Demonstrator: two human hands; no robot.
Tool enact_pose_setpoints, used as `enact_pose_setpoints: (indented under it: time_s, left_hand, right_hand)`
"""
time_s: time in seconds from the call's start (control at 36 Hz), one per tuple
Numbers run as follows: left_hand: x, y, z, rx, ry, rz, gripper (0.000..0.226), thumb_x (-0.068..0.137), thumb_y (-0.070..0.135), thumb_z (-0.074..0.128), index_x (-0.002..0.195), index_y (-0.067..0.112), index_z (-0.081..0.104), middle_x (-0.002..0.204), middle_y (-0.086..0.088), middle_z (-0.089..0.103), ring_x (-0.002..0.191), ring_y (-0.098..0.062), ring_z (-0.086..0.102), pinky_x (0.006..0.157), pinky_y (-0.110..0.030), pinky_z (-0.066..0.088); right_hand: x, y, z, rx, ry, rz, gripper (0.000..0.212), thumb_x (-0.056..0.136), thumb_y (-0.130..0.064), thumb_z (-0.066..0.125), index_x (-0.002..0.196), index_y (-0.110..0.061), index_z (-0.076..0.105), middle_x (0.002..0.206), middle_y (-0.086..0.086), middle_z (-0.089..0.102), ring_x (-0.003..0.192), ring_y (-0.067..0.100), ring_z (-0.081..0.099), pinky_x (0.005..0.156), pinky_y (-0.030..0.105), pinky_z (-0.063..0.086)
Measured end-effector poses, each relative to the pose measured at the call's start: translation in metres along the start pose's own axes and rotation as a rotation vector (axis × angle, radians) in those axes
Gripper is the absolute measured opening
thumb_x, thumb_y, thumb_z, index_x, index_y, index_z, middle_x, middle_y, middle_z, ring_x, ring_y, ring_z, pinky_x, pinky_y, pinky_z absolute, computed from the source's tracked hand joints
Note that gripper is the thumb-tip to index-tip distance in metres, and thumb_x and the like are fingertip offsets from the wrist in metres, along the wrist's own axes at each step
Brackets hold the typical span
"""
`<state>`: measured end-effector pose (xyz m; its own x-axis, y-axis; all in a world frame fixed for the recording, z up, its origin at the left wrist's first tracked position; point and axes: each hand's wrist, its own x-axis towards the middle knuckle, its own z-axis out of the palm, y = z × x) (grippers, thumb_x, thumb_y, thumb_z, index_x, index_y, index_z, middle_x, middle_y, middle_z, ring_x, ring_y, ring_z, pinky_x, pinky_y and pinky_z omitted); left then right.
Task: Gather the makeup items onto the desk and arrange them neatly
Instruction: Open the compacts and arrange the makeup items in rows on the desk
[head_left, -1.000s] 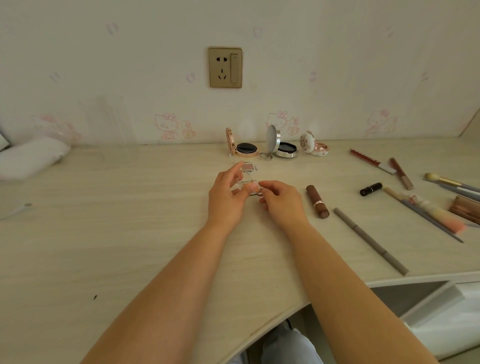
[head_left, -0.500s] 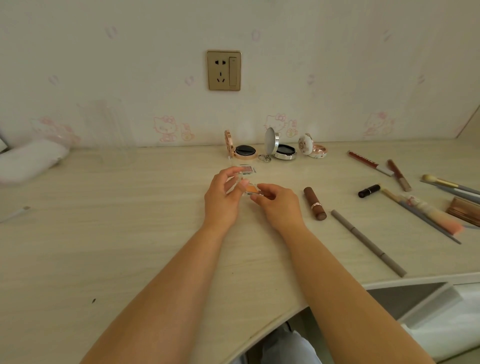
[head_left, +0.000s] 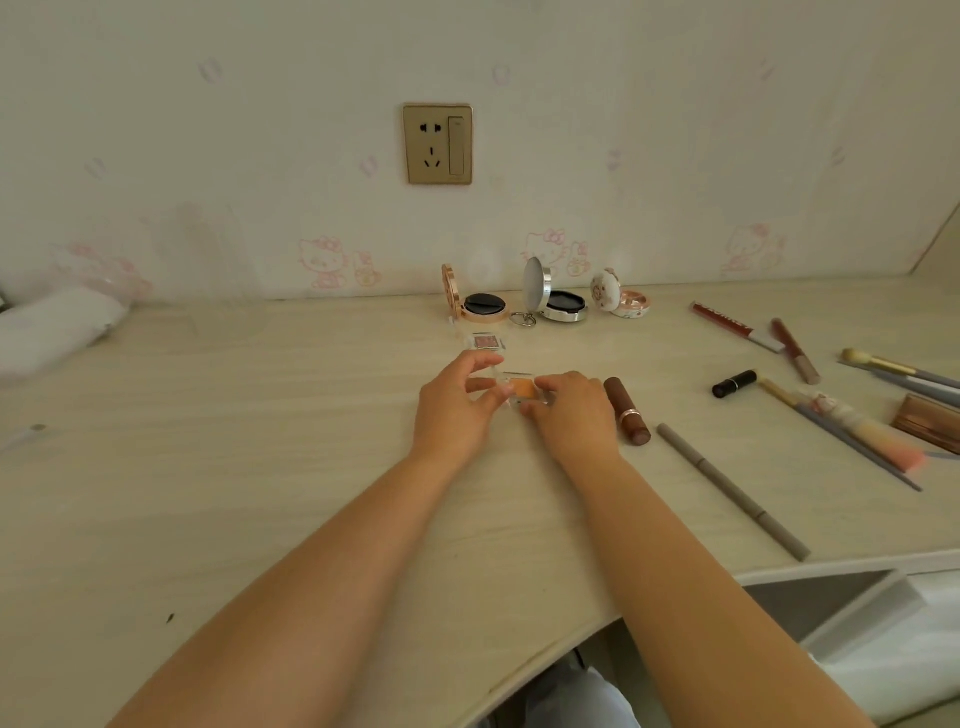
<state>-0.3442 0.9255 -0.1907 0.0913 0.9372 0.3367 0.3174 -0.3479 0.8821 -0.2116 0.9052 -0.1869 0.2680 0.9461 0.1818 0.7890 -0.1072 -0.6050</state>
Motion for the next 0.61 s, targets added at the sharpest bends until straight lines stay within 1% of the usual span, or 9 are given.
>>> enact_pose_setpoints:
  time_s: [0.06,0.11,0.17,0.25,0.33,0.42,0.5,0.61]
  left_hand:
    - [0.003,-0.001,0.002,0.043,-0.006,-0.018,0.024,0.079,0.022,0.072,0.1,0.027,0.062,0.096,0.024,0.058,0.072,0.017,0.056,0.065,0.004,0.037]
    - [0.006,-0.002,0.005,0.082,-0.005,-0.035,0.025,0.079,0.025,0.073,0.101,0.027,0.063,0.093,0.025,0.056,0.071,0.016,0.056,0.064,0.002,0.038]
    - [0.009,-0.002,0.008,0.119,-0.012,-0.052,0.026,0.079,0.027,0.073,0.103,0.028,0.062,0.097,0.022,0.056,0.071,0.013,0.056,0.064,-0.002,0.038]
    - [0.013,-0.001,0.014,0.172,-0.016,-0.059,0.03,0.078,0.029,0.073,0.106,0.028,0.061,0.109,0.014,0.06,0.073,0.008,0.057,0.07,-0.013,0.04]
    - [0.02,-0.001,0.02,0.248,-0.032,-0.061,0.036,0.077,0.028,0.073,0.11,0.029,0.059,0.116,0.013,0.061,0.083,-0.003,0.062,0.078,-0.025,0.046]
    - [0.028,-0.002,0.028,0.317,-0.065,-0.038,0.042,0.077,0.025,0.073,0.115,0.03,0.057,0.119,0.01,0.061,0.09,-0.007,0.062,0.081,-0.026,0.046]
    - [0.036,-0.004,0.039,0.355,-0.087,-0.01,0.046,0.079,0.024,0.071,0.122,0.028,0.054,0.118,0.004,0.062,0.098,-0.01,0.062,0.086,-0.028,0.047]
    - [0.048,-0.004,0.053,0.403,-0.096,0.005,0.054,0.084,0.026,0.065,0.135,0.027,0.046,0.119,-0.001,0.062,0.107,-0.013,0.058,0.088,-0.029,0.044]
  right_hand:
    - [0.003,0.004,-0.003,-0.006,-0.009,0.005,0.043,0.086,-0.032,0.063,0.124,-0.012,0.058,0.128,0.007,0.053,0.118,0.024,0.047,0.092,0.029,0.037]
    - [0.007,0.006,-0.006,-0.01,-0.024,0.013,0.044,0.086,-0.032,0.063,0.123,-0.01,0.058,0.129,0.008,0.052,0.116,0.023,0.049,0.09,0.028,0.038]
    - [0.012,0.008,-0.008,-0.052,-0.033,0.017,0.042,0.085,-0.036,0.063,0.118,-0.011,0.062,0.126,0.008,0.052,0.113,0.025,0.049,0.088,0.031,0.039]
    - [0.019,0.013,-0.01,-0.068,-0.022,0.032,0.041,0.083,-0.04,0.063,0.114,-0.014,0.065,0.124,0.007,0.053,0.115,0.026,0.045,0.089,0.033,0.038]
    - [0.026,0.019,-0.013,-0.053,-0.02,0.032,0.039,0.083,-0.039,0.064,0.114,-0.016,0.065,0.124,0.005,0.053,0.116,0.025,0.043,0.088,0.032,0.037]
    - [0.036,0.027,-0.016,-0.041,-0.023,0.03,0.037,0.084,-0.036,0.064,0.114,-0.015,0.064,0.124,0.004,0.053,0.116,0.024,0.043,0.09,0.033,0.038]
    - [0.046,0.035,-0.018,-0.023,-0.004,0.047,0.036,0.084,-0.036,0.065,0.113,-0.015,0.065,0.123,0.003,0.054,0.115,0.024,0.044,0.09,0.034,0.039]
    - [0.059,0.042,-0.017,-0.033,0.018,0.057,0.035,0.084,-0.038,0.064,0.111,-0.016,0.065,0.122,0.002,0.055,0.113,0.023,0.046,0.083,0.031,0.037]
